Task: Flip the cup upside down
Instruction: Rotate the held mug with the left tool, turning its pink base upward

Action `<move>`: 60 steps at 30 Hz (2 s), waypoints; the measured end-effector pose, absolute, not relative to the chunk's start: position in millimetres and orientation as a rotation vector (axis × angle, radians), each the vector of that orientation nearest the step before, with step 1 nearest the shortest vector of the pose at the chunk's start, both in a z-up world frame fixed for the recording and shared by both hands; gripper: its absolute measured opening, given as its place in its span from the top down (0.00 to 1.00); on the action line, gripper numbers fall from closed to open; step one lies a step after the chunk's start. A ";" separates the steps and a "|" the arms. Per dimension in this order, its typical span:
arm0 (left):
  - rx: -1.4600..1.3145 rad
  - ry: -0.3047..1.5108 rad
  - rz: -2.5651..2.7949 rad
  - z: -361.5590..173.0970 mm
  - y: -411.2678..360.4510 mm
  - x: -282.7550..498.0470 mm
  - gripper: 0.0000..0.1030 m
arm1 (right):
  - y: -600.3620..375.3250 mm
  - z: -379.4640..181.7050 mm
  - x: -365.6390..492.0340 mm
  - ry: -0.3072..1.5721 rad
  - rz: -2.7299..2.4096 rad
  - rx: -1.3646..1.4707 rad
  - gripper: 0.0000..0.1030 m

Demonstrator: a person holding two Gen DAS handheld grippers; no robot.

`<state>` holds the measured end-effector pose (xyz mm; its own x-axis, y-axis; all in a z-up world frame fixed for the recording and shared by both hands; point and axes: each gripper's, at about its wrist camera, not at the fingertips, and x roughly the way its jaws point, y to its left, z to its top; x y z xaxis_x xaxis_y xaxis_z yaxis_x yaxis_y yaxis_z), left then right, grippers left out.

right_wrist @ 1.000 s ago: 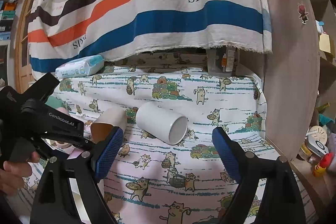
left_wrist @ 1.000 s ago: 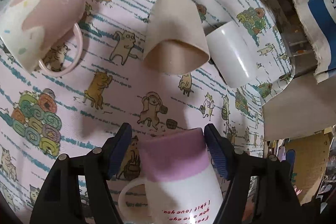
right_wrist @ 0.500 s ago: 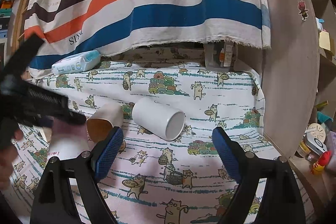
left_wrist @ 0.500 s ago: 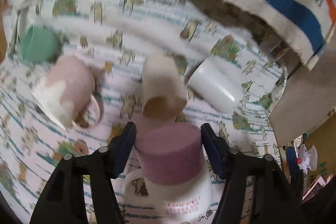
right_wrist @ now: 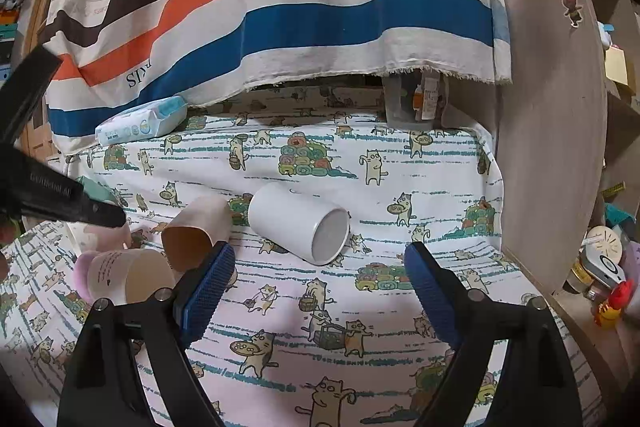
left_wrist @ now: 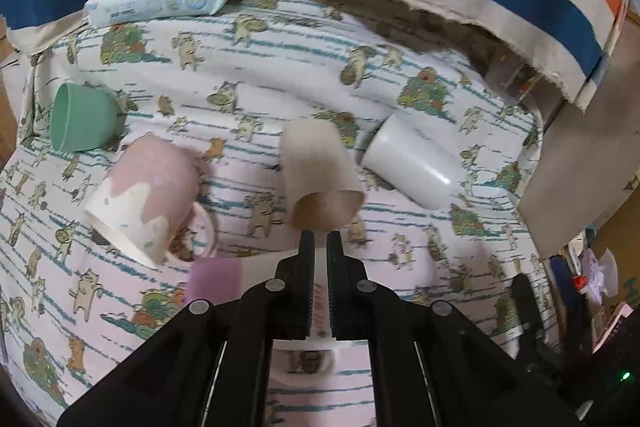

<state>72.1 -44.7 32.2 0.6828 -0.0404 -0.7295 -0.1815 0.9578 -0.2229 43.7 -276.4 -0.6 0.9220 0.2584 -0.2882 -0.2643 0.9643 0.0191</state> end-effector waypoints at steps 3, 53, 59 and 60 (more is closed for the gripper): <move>-0.276 0.813 0.099 30.3 -30.2 66.5 0.97 | -276.0 -0.7 43.8 0.295 0.267 -0.022 0.15; -0.078 0.908 -0.086 -26.3 5.1 45.8 0.62 | -195.4 -30.5 85.1 0.676 0.517 -0.040 0.20; -0.151 0.723 -0.063 -12.8 6.1 5.0 0.25 | -230.8 -8.7 55.0 0.448 0.462 -0.010 0.20; -0.154 0.699 -0.067 -11.8 3.1 -0.7 0.21 | -237.4 -5.1 49.4 0.403 0.442 -0.005 0.18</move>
<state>-0.7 3.1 -11.8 0.7639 -0.1132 -0.6353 0.0102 0.9865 -0.1635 49.4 -237.4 -5.1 0.8264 0.4149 -0.3806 -0.4167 0.9053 0.0822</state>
